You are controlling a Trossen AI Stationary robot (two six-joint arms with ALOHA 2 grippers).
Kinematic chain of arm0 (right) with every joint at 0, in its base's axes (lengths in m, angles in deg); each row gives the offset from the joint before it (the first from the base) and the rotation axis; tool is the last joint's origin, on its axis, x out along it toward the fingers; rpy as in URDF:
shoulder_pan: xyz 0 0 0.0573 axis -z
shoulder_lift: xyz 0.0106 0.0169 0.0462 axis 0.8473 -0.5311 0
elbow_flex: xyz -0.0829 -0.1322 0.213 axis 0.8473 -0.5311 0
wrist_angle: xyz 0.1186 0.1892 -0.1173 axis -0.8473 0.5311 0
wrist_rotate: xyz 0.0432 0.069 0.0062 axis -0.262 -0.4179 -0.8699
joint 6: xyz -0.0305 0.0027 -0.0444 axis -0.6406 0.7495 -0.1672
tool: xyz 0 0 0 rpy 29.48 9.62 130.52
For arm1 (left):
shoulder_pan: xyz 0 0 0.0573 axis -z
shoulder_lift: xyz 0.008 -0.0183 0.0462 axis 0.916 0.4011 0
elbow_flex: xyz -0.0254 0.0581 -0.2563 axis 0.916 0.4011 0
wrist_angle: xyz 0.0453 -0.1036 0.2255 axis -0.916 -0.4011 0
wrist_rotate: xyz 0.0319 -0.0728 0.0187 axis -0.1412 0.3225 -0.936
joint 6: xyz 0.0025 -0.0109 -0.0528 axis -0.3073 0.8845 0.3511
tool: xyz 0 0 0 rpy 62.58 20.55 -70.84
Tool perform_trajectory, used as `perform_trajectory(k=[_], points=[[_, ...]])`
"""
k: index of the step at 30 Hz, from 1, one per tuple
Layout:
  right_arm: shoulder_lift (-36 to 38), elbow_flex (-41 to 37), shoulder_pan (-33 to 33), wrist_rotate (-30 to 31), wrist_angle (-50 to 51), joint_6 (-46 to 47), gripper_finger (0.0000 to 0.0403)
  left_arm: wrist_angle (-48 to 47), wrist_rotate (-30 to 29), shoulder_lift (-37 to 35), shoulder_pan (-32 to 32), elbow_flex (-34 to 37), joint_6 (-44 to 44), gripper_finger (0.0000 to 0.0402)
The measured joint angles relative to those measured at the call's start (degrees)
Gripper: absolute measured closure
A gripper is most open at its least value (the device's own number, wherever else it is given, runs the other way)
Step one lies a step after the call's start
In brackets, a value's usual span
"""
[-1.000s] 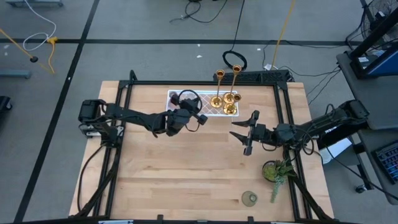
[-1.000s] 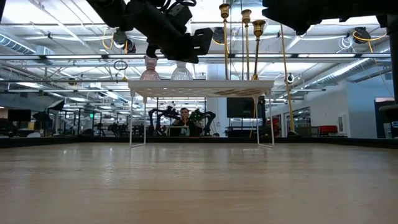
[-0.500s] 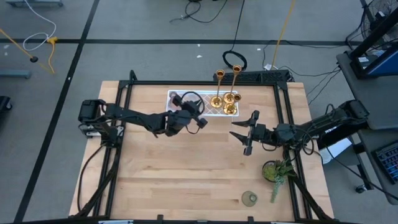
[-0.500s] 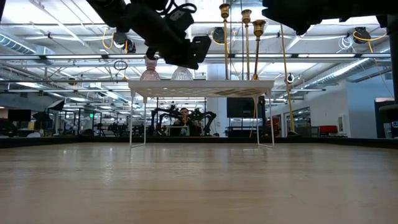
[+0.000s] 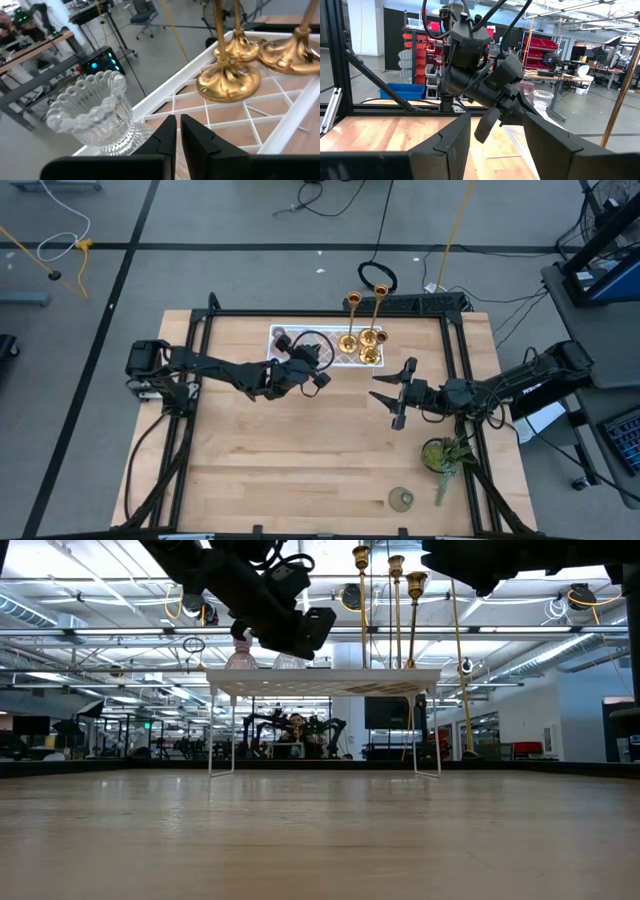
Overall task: Pick & Place candle stick holders
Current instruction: Put the transparent glass candle holder on the shelf, then put the green glass candle holder on the shelf
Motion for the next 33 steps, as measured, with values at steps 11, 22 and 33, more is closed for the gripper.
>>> perform_trajectory(k=[11, 22, 33], points=[[-0.02, 0.0, -0.02, 0.0, 0.02, 0.0, 0.0227, -0.24, -6.37, 0.0, 0.0, 0.0, 3.43, 0.036], [-0.03, 0.07, 0.0, -7.69, 2.24, -1.01, 0.0227, 0.14, -5.62, -0.53, 2.01, 0.04, -0.78, 0.036], [-0.02, 0.07, -0.04, -28.42, 9.59, 0.73, 0.0226, -2.77, 11.65, -9.15, 5.32, 0.04, -1.45, 0.0354]])
